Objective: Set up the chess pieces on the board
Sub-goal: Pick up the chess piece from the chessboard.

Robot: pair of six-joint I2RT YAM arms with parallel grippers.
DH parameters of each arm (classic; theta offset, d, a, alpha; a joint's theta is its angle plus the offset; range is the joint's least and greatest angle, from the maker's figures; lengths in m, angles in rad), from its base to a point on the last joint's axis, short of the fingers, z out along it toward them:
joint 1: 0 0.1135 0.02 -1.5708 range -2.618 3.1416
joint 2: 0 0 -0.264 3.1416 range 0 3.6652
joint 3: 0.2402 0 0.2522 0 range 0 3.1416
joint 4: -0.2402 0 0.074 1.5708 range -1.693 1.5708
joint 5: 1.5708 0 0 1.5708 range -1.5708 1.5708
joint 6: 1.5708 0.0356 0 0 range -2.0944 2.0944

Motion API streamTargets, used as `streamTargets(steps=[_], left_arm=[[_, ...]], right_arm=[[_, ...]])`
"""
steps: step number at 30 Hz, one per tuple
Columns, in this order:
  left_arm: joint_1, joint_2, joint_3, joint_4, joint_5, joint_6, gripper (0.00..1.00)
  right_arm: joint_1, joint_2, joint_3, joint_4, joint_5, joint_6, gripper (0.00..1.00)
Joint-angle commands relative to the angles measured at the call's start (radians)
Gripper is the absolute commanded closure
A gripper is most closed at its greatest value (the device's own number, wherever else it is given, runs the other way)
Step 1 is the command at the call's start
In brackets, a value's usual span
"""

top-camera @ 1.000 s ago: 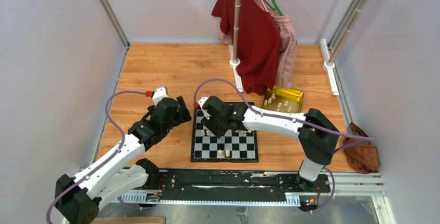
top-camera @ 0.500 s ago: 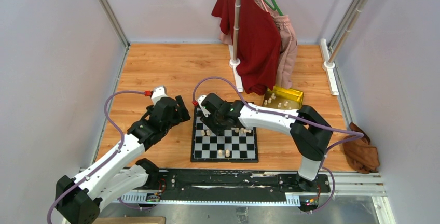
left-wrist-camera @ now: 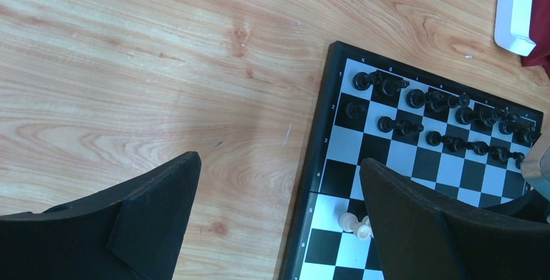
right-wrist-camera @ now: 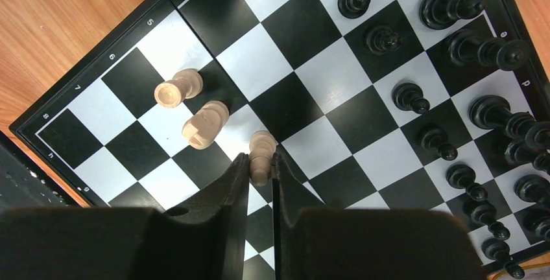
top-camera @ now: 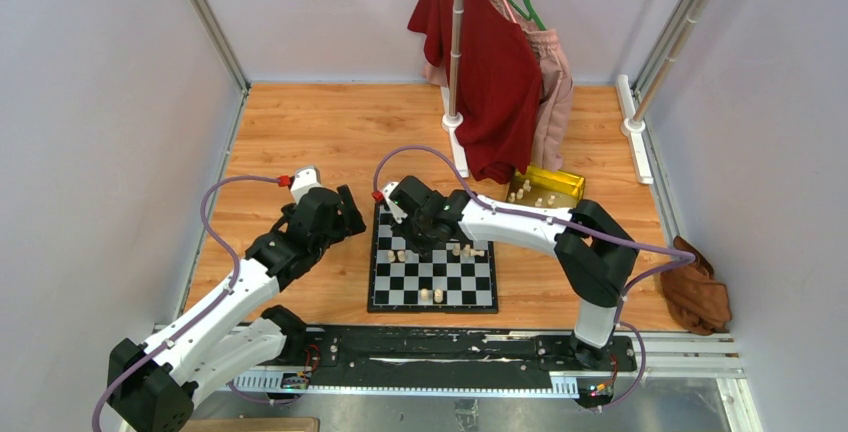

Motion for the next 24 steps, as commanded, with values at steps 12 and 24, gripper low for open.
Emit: streamTargets(steps=[12,24], left_arm=[[0.014,-0.005,-0.005,0.019,-0.002,0.003,0.0],[0.014,-0.009,0.0,0.008,-0.005,-0.014,0.0]], right_arm=[[-0.008,-0.085,-0.022,-0.014,-0.025,-0.006,0.93],[0.127,-0.175,-0.072,-0.095,0.018,0.023,0.93]])
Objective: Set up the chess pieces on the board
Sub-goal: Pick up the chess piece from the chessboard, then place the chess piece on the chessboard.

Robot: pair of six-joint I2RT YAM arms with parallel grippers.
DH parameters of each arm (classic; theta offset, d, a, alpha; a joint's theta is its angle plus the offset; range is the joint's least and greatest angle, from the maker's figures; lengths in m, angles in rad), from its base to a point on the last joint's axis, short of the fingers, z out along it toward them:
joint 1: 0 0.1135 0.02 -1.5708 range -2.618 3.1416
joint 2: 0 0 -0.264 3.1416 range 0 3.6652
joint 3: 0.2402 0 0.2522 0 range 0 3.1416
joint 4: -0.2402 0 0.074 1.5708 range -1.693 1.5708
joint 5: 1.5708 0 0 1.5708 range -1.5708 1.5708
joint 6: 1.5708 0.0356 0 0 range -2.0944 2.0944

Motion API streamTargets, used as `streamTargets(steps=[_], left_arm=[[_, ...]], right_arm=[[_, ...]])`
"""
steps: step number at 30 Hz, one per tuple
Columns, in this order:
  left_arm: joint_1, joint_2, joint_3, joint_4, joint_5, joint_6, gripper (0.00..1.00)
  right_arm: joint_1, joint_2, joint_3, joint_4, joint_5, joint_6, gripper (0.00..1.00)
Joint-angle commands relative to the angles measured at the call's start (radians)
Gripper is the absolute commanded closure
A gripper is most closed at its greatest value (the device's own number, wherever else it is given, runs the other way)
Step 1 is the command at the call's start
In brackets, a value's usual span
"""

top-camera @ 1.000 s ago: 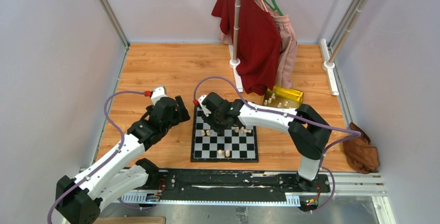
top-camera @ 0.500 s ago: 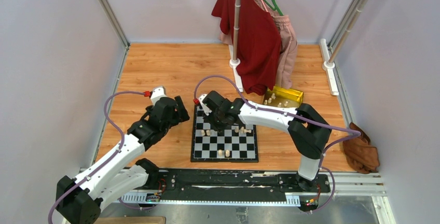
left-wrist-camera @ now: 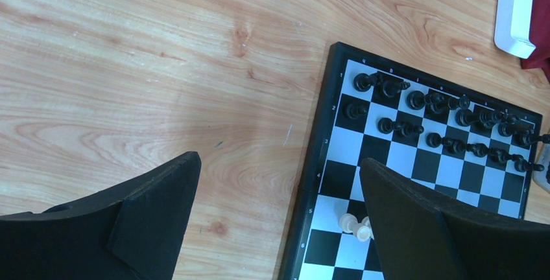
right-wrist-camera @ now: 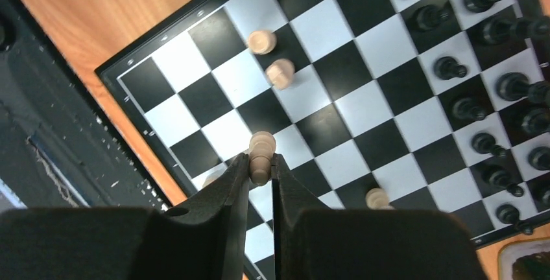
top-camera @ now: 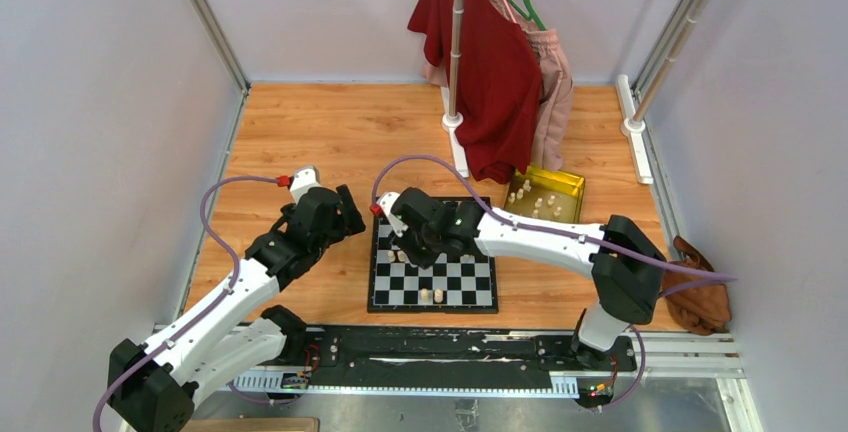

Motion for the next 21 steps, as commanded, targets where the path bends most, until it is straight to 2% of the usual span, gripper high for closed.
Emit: streamTargets(steps=[1,7,14,21], left_arm=[[0.008,-0.011,0.004,0.003,-0.011,-0.01,0.0],[0.008,-0.047,0.014,-0.028,-0.036,-0.021,0.0],[0.015,-0.12,0.012,-0.092,-0.098,-0.023,0.0],[0.066,-0.143,-0.002,-0.11,-0.07,-0.028,0.0]], right_arm=[[0.069,-0.029,-0.03,-0.063,0.031,0.023,0.93],[0.144,-0.023,-0.032,-0.081,0.048,0.047,0.93],[0.176,-0.017,-0.036,-0.082,0.079,0.066,0.95],[0.197,0.021,-0.028,-0.077,0.079,0.069,0.95]])
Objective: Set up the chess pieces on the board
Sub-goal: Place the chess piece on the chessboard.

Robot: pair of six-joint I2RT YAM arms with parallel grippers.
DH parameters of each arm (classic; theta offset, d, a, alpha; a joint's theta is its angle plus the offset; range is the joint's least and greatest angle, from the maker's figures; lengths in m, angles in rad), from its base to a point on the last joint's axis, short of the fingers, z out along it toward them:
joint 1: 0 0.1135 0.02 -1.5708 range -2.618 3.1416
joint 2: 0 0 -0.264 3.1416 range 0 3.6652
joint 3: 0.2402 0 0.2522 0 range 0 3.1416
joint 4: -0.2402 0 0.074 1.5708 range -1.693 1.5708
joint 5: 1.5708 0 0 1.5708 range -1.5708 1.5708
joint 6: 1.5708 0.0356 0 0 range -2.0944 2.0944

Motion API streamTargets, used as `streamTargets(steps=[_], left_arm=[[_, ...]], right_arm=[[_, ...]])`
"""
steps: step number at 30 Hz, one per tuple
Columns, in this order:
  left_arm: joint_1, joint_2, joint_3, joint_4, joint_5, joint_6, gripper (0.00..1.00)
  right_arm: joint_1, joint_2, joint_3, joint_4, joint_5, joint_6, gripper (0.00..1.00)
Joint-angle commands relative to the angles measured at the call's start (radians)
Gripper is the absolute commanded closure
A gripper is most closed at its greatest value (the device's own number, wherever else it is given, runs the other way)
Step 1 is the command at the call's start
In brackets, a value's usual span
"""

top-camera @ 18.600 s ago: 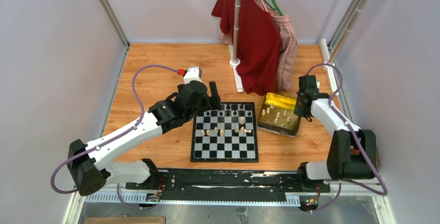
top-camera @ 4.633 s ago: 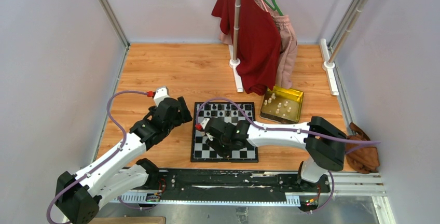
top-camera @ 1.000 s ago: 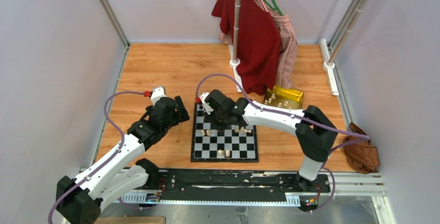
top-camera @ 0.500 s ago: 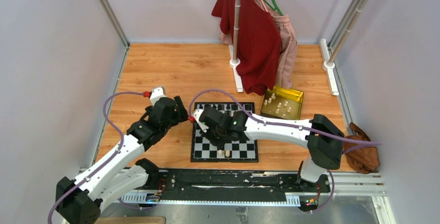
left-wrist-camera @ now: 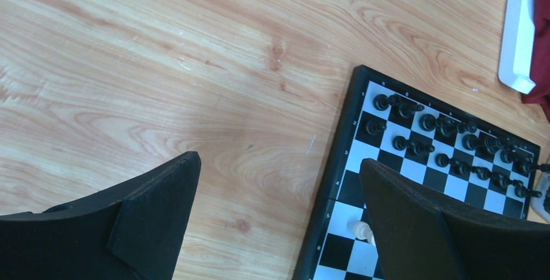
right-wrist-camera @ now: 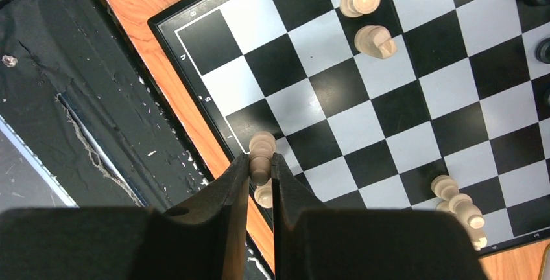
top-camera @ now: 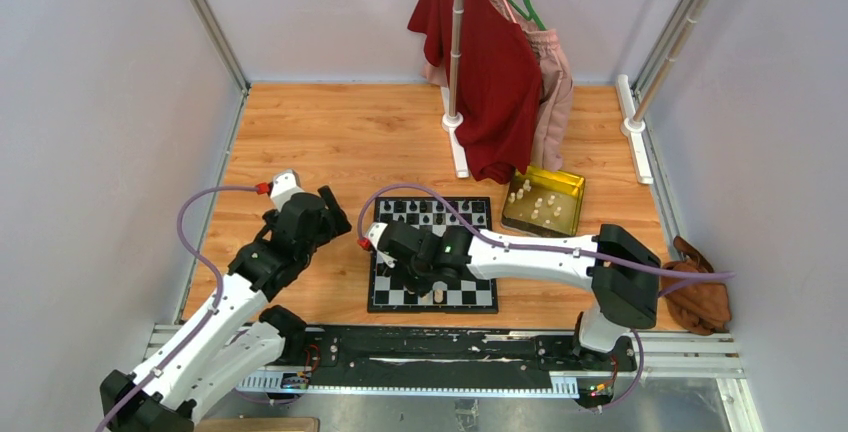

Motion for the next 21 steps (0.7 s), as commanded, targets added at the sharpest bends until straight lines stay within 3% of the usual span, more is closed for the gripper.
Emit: streamTargets(steps=[1,14,21], left_arm=[[0.043,-0.018,-0.002,-0.021,-0.008,-0.009,0.0],[0.325,-0.057,-0.055,-0.009,0.143,0.068,0.0],[0.384,-0.062,-0.081,0.009,0.183,0.064,0.0]], right_arm=[[0.03,0.028,-0.005,-0.02,0.021,0.014,0.95],[0.035,0.063,0.015,-0.026,0.012,0.001,0.95],[0.036,0.078,0.026,-0.028,0.005,-0.005,0.95]])
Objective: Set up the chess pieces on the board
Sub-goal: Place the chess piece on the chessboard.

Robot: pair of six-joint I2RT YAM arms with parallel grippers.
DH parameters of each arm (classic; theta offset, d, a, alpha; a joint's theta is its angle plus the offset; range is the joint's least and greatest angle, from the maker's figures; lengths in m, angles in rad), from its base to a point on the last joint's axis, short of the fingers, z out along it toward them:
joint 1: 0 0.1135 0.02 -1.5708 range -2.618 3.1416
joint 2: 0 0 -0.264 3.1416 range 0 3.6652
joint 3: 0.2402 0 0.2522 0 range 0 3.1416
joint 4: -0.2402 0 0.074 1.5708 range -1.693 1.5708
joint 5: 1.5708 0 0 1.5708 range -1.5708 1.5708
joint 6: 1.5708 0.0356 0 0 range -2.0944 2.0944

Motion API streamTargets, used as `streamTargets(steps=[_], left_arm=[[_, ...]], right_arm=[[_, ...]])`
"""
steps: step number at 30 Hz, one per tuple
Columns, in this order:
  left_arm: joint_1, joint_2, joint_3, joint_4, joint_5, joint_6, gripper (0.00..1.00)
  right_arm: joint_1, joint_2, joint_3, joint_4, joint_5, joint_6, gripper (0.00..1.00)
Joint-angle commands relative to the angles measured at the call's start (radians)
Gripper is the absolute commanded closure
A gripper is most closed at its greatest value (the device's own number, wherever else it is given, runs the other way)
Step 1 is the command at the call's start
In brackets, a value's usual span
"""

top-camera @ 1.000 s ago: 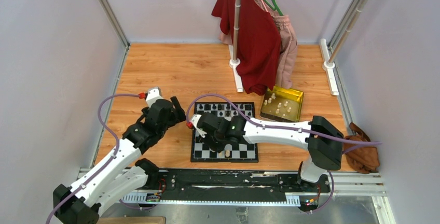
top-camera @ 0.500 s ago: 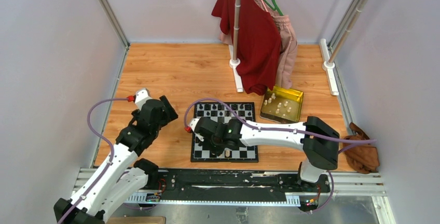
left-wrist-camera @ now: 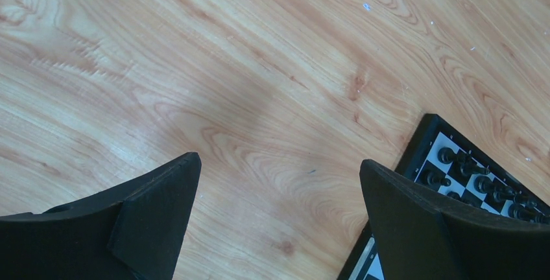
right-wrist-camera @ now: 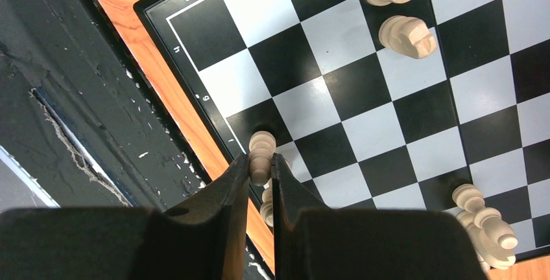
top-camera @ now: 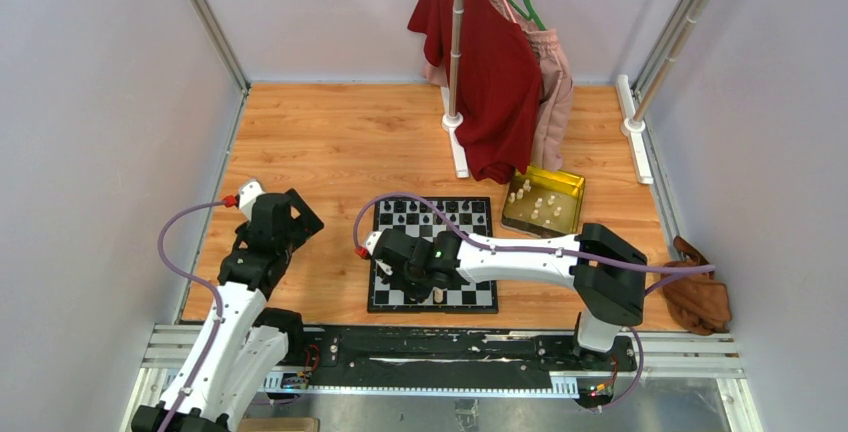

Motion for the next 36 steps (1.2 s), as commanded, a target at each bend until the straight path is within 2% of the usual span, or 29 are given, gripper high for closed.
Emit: streamTargets(steps=[1,31,34,36], left_arm=[[0.025,-0.008,-0.017,0.027,0.043,0.018,0.0],[0.035,-0.008,-0.037,0.042,0.068,0.025,0.0],[0.035,-0.008,-0.037,0.042,0.068,0.026,0.0],[0.033,-0.008,-0.037,0.044,0.07,0.027,0.0]], right_arm=[[0.016,0.016,0.028,-0.025,0.004,-0.007,0.95],[0.029,0.044,0.036,-0.003,0.004,-0.005,0.93],[0.03,0.045,0.03,0.001,0.005,-0.003,0.9],[0.029,0.042,0.03,0.001,0.004,-0.005,0.82]])
